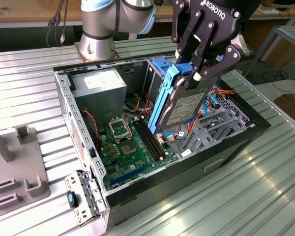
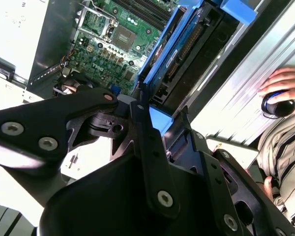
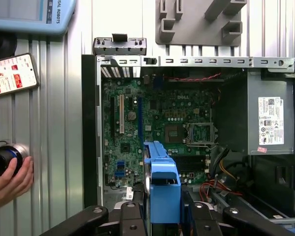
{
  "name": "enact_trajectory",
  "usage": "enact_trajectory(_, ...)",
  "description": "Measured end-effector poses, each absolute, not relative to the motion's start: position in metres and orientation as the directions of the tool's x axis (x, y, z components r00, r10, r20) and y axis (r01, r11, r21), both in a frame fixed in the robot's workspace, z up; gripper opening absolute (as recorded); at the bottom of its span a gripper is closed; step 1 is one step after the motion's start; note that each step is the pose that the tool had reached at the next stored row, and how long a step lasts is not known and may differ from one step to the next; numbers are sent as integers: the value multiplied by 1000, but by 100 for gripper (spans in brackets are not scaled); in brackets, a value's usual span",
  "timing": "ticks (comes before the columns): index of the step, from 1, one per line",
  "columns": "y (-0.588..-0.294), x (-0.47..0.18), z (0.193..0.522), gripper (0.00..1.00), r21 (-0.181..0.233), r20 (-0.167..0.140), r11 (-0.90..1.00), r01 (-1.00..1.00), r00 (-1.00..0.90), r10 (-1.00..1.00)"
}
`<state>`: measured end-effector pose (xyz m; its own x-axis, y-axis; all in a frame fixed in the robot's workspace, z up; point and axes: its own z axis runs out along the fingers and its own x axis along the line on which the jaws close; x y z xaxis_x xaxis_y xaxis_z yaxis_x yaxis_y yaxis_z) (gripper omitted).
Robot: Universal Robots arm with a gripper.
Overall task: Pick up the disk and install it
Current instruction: 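Pick up the disk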
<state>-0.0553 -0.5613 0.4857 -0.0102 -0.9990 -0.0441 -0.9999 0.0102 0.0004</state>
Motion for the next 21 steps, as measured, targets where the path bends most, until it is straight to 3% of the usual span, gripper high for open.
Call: enact_trajectory(21, -561, -55, 494, 36, 0, -44, 10, -1000, -10, -999)
